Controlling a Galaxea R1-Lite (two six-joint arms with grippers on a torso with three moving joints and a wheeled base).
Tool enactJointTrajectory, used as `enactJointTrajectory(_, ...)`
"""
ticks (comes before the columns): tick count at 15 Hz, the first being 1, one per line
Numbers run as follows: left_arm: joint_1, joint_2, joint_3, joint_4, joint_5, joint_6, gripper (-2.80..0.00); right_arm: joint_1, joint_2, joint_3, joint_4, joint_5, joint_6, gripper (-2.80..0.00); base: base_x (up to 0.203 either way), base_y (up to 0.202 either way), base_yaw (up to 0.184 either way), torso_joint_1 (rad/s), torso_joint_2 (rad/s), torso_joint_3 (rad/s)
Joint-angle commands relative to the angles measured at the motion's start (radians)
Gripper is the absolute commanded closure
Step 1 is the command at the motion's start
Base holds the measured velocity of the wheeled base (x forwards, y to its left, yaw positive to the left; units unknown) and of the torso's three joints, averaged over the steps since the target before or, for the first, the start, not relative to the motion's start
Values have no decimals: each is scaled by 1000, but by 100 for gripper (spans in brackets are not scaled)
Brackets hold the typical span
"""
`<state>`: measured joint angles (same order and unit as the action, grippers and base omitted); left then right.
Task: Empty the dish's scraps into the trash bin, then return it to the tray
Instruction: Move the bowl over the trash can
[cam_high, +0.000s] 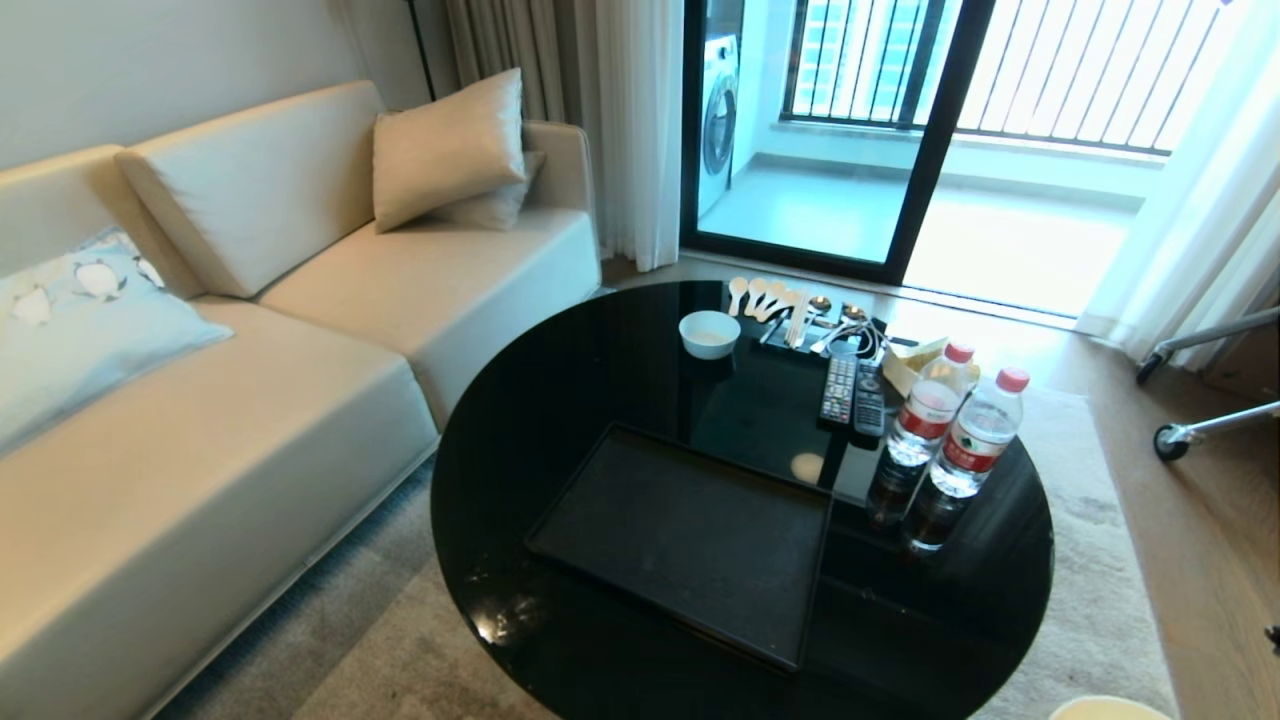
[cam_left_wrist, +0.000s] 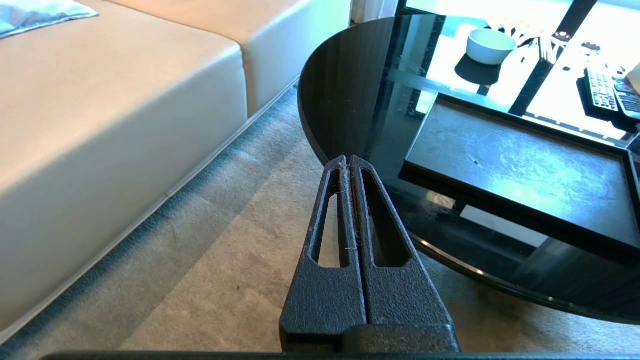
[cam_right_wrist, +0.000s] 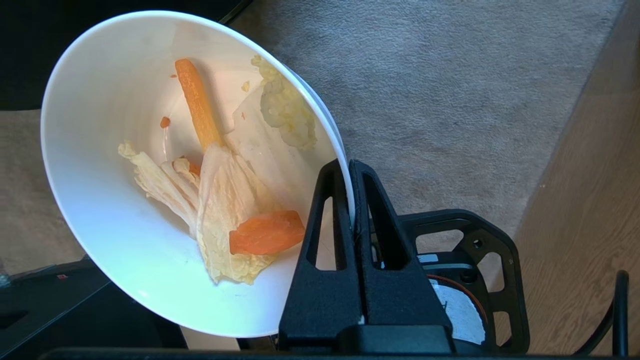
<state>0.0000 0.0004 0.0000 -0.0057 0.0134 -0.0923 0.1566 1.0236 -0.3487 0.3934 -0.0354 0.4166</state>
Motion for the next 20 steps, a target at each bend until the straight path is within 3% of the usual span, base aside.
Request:
enactJointTrajectory(1, 0, 0, 0, 0, 0, -1, 0, 0, -7, -7, -1, 6, 2, 0, 0, 0, 0, 0, 0, 0)
enactJointTrajectory(20, 0, 0, 0, 0, 0, -1, 0, 0, 4, -69, 7, 25, -9, 0, 0, 0, 0, 0, 0, 0)
